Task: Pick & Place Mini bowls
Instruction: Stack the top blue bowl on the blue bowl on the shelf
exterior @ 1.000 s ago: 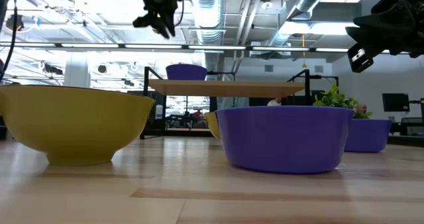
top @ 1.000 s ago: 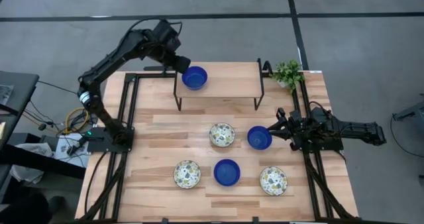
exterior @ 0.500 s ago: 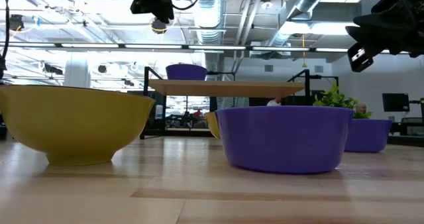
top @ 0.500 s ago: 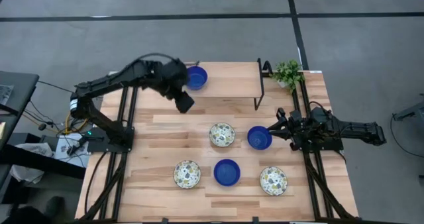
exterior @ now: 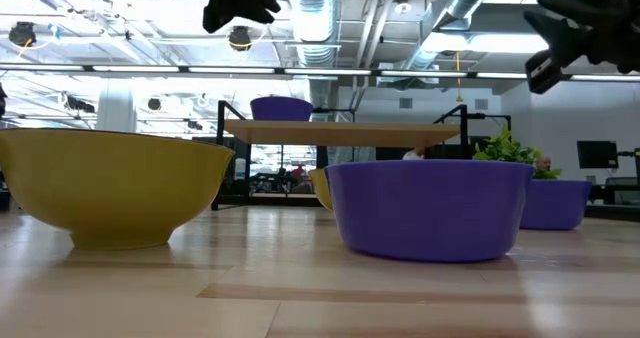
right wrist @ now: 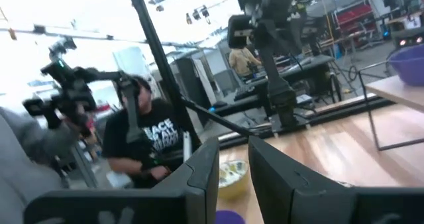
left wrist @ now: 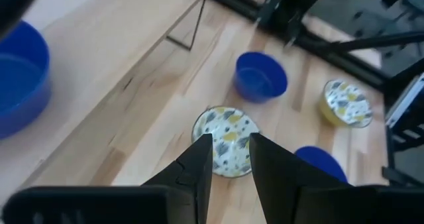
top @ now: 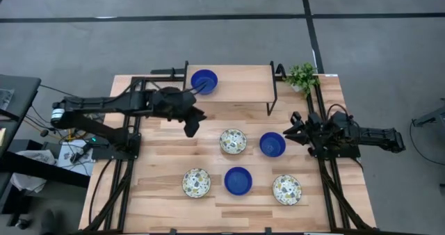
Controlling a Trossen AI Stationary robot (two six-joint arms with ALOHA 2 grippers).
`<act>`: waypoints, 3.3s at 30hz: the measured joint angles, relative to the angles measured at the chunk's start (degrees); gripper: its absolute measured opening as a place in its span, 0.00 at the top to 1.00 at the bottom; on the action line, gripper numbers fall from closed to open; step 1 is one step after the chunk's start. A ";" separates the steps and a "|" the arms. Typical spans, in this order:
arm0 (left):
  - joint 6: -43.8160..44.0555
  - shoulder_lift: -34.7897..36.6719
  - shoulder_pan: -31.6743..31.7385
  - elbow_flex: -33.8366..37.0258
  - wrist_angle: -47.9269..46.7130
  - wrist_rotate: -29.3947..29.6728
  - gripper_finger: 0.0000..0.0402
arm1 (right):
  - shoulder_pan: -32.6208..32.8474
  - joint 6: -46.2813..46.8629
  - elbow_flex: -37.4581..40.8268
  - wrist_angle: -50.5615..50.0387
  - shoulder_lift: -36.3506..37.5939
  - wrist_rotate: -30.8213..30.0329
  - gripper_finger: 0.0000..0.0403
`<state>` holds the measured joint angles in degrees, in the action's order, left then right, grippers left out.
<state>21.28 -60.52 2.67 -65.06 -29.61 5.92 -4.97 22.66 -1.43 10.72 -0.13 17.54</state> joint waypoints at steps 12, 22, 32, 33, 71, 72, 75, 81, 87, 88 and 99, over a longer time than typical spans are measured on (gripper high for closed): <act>-5.87 8.39 -0.08 22.68 30.57 -9.86 0.75 | 0.00 7.47 0.00 4.84 0.01 -3.27 0.82; -4.29 13.85 0.94 35.10 41.67 -10.48 0.75 | 0.00 15.38 0.00 5.23 0.01 -10.02 0.82; -3.80 27.54 6.77 42.69 41.73 -12.03 0.75 | 0.00 15.38 0.00 5.24 0.00 -10.12 0.82; -3.40 28.94 7.40 43.46 41.66 -12.02 0.75 | 0.00 15.39 0.00 5.28 0.01 -10.13 0.82; -3.58 39.56 9.63 52.30 45.28 -30.33 0.75 | 0.07 10.72 -1.51 8.34 -0.25 -16.00 0.82; -3.32 40.06 9.59 52.69 45.35 -30.63 0.75 | 0.07 9.93 -2.21 8.23 -0.44 -16.00 0.82; -3.01 41.72 9.60 54.16 45.82 -30.85 0.75 | 0.07 7.27 -4.86 6.55 -1.32 -15.86 0.82; -1.81 46.20 9.60 58.13 48.10 -30.94 0.75 | 0.07 5.37 -12.04 -4.04 -4.68 -15.87 0.82; -0.95 49.95 9.60 61.68 49.47 -30.94 0.75 | 0.07 5.37 -16.99 -10.82 -11.15 -15.88 0.82; -0.90 50.41 9.60 62.22 50.22 -30.94 0.75 | 0.07 5.37 -17.58 -10.96 -12.56 -15.87 0.82; -0.87 52.66 9.60 64.70 51.98 -34.64 0.75 | 0.07 5.37 -24.25 -15.85 -28.19 -14.23 0.82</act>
<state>20.40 -7.85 12.27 -0.36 22.37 -28.72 -4.91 28.03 -25.68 -5.13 -28.32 3.31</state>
